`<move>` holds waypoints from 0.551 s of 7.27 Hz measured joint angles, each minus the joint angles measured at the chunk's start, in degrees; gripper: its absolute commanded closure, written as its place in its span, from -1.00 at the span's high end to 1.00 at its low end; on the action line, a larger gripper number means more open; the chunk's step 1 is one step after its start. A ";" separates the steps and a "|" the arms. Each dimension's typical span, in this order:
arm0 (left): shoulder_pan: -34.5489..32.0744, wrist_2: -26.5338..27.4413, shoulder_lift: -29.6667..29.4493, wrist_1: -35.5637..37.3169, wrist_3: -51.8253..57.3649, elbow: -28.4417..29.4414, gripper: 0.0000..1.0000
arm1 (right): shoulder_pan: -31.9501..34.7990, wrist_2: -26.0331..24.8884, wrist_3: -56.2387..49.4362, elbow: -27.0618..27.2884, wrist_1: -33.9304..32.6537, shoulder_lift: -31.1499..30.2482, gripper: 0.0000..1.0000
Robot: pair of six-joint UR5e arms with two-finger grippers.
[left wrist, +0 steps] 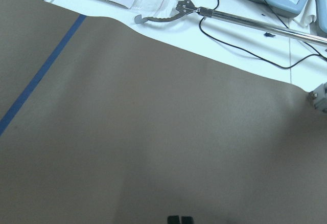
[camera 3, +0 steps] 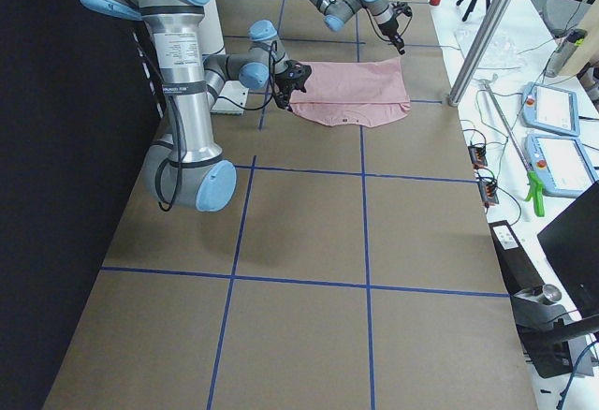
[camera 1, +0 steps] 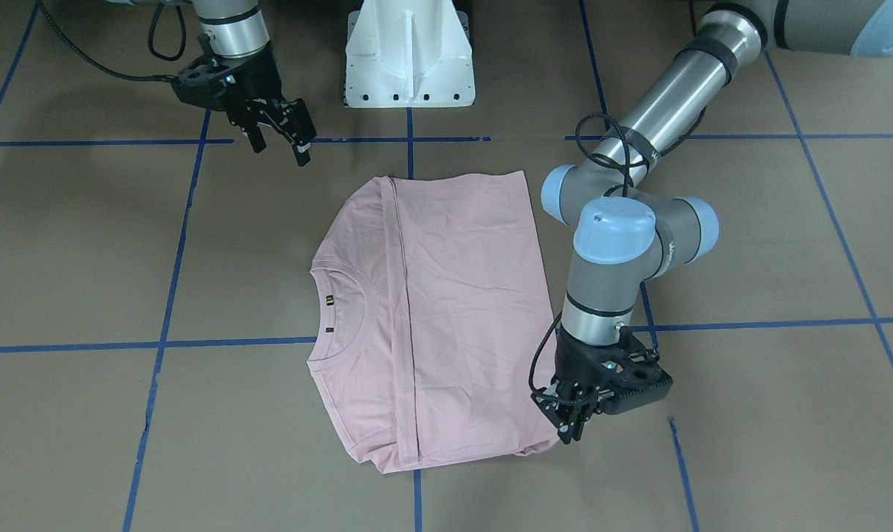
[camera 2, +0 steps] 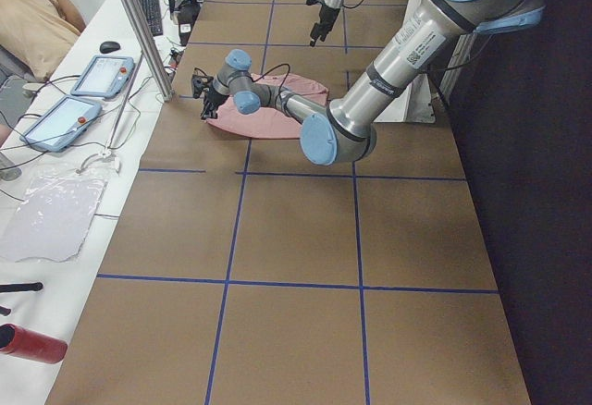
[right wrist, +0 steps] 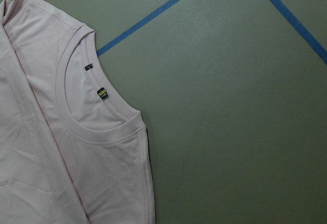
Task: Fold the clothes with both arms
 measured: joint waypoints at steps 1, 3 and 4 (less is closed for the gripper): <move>-0.02 -0.22 1.02 -0.87 -0.07 -1.85 0.08 | -0.62 -0.30 0.40 -2.27 0.06 3.25 1.00; 0.51 -1.25 9.98 -0.78 -0.39 -15.49 0.08 | -3.48 -1.46 3.52 -8.68 0.06 10.08 0.91; 0.72 -2.29 13.04 -0.60 -1.10 -19.95 0.08 | -4.81 -2.02 7.05 -10.42 0.11 11.23 0.65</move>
